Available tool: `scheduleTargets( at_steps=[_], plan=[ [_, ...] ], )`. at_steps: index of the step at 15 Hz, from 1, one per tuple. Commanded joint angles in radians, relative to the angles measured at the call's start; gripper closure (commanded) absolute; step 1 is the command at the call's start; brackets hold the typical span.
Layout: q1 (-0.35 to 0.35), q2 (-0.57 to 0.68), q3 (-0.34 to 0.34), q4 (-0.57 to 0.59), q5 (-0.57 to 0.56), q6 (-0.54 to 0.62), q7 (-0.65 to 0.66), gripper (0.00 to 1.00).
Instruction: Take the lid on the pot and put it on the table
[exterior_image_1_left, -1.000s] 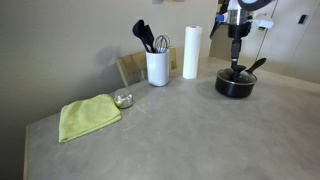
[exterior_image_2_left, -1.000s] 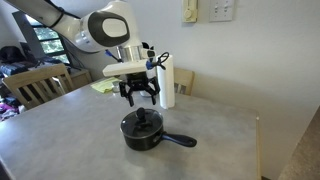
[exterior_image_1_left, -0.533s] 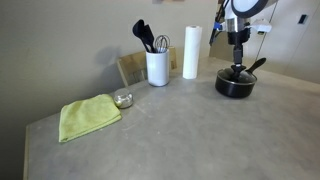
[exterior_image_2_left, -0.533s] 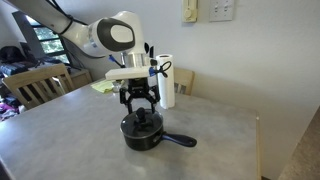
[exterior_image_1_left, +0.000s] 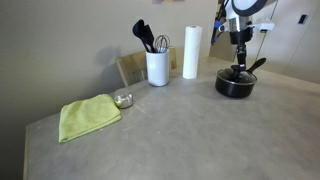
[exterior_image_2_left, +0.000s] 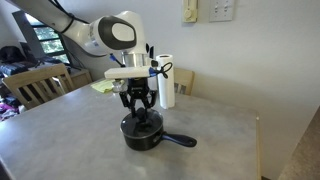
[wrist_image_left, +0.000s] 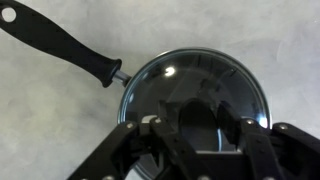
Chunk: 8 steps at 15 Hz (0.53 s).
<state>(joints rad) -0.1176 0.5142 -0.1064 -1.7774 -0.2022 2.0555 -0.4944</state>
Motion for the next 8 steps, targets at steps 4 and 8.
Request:
scheduleTargets(
  at_steps=[4, 8],
  plan=[
    [-0.029, -0.007, 0.042, 0.000, 0.013, -0.044, -0.010, 0.88],
    [-0.027, -0.028, 0.044, -0.017, 0.011, -0.025, 0.002, 0.88]
  ],
)
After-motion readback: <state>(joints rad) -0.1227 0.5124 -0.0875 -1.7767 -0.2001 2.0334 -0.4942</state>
